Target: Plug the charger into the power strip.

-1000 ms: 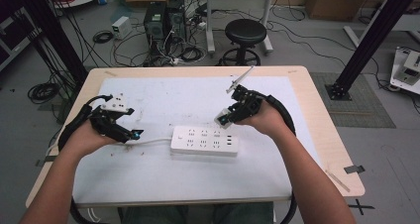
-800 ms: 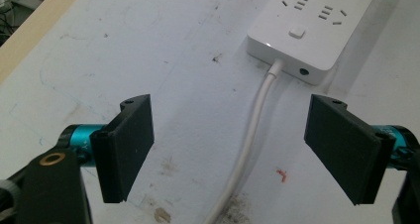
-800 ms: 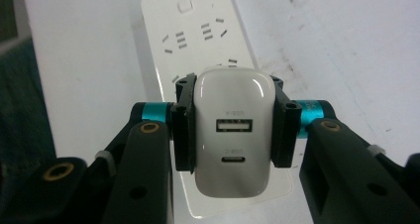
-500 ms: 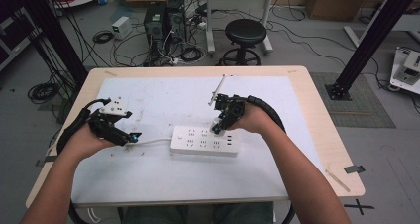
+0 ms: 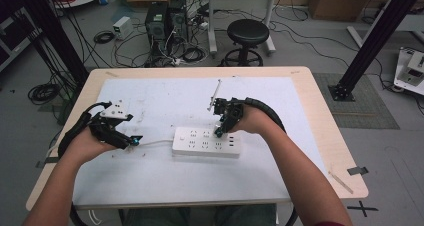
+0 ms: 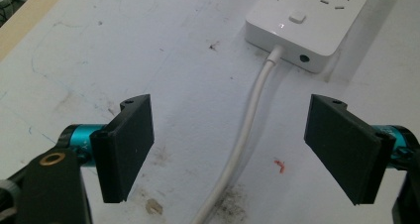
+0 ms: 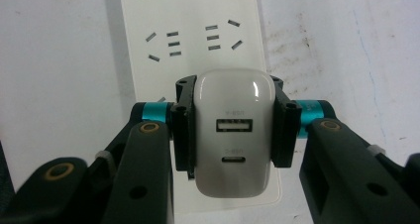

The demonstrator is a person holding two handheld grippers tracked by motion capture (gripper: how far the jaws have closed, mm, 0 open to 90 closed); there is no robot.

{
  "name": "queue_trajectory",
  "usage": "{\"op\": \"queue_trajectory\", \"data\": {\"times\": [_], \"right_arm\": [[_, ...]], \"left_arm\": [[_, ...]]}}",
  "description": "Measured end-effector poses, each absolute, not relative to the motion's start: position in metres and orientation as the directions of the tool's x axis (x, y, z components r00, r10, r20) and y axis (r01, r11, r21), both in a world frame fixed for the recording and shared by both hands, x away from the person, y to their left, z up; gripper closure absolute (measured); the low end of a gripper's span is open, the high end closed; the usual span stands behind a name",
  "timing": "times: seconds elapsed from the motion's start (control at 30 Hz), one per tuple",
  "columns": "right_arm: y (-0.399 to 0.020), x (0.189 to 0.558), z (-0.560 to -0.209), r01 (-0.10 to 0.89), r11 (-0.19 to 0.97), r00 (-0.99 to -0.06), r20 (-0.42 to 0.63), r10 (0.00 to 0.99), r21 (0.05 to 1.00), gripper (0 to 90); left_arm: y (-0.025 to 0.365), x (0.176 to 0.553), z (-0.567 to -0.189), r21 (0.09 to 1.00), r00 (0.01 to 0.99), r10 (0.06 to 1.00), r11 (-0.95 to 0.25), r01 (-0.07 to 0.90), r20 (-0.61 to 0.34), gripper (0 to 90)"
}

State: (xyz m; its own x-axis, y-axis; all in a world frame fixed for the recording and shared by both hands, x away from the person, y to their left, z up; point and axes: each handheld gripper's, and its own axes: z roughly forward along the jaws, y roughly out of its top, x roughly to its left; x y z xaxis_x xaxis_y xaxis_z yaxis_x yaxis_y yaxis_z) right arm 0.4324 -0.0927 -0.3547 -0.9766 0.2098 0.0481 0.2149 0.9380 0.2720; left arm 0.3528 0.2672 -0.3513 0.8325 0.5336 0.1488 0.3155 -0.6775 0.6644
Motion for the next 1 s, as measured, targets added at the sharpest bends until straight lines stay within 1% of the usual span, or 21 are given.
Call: {"op": "queue_trajectory", "data": {"times": [0.03, 0.07, 0.13, 0.17, 0.3, 0.33, 0.43, 0.47, 1.0], "right_arm": [[-0.093, 0.432, -0.355, 0.215, 0.938, -0.977, 0.048, 0.210, 0.272, 63.4], [-0.091, 0.432, -0.355, 0.176, 0.949, -0.984, 0.028, 0.175, 0.261, 63.4], [-0.089, 0.432, -0.355, 0.168, 0.953, -0.986, 0.028, 0.166, 0.251, 63.4], [-0.084, 0.431, -0.355, 0.136, 0.964, -0.990, 0.004, 0.139, 0.229, 63.4], [-0.081, 0.430, -0.355, 0.111, 0.970, -0.993, -0.007, 0.115, 0.216, 63.5], [-0.076, 0.427, -0.355, 0.080, 0.979, -0.996, -0.028, 0.087, 0.186, 63.6], [-0.073, 0.426, -0.356, 0.060, 0.983, -0.997, -0.044, 0.068, 0.171, 63.6], [-0.070, 0.424, -0.362, 0.048, 0.989, -0.996, -0.061, 0.057, 0.137, 63.6], [-0.068, 0.423, -0.365, 0.074, 0.987, -0.995, -0.061, 0.084, 0.144, 63.9]], "left_arm": [[0.267, 0.353, -0.351, 0.668, 0.831, 0.537, -0.674, 0.316, 0.148, 19.4], [0.267, 0.353, -0.352, 0.667, 0.830, 0.538, -0.673, 0.318, 0.148, 19.4], [0.267, 0.353, -0.352, 0.666, 0.832, 0.535, -0.676, 0.316, 0.148, 19.4], [0.266, 0.353, -0.352, 0.664, 0.832, 0.535, -0.677, 0.317, 0.148, 19.4], [0.265, 0.353, -0.353, 0.663, 0.832, 0.534, -0.678, 0.315, 0.150, 19.4], [0.263, 0.353, -0.353, 0.662, 0.834, 0.531, -0.680, 0.315, 0.148, 19.4], [0.262, 0.353, -0.353, 0.659, 0.835, 0.528, -0.684, 0.313, 0.152, 19.4], [0.261, 0.353, -0.353, 0.658, 0.836, 0.527, -0.685, 0.313, 0.151, 19.4], [0.255, 0.355, -0.356, 0.652, 0.839, 0.521, -0.693, 0.309, 0.155, 19.4]]}}
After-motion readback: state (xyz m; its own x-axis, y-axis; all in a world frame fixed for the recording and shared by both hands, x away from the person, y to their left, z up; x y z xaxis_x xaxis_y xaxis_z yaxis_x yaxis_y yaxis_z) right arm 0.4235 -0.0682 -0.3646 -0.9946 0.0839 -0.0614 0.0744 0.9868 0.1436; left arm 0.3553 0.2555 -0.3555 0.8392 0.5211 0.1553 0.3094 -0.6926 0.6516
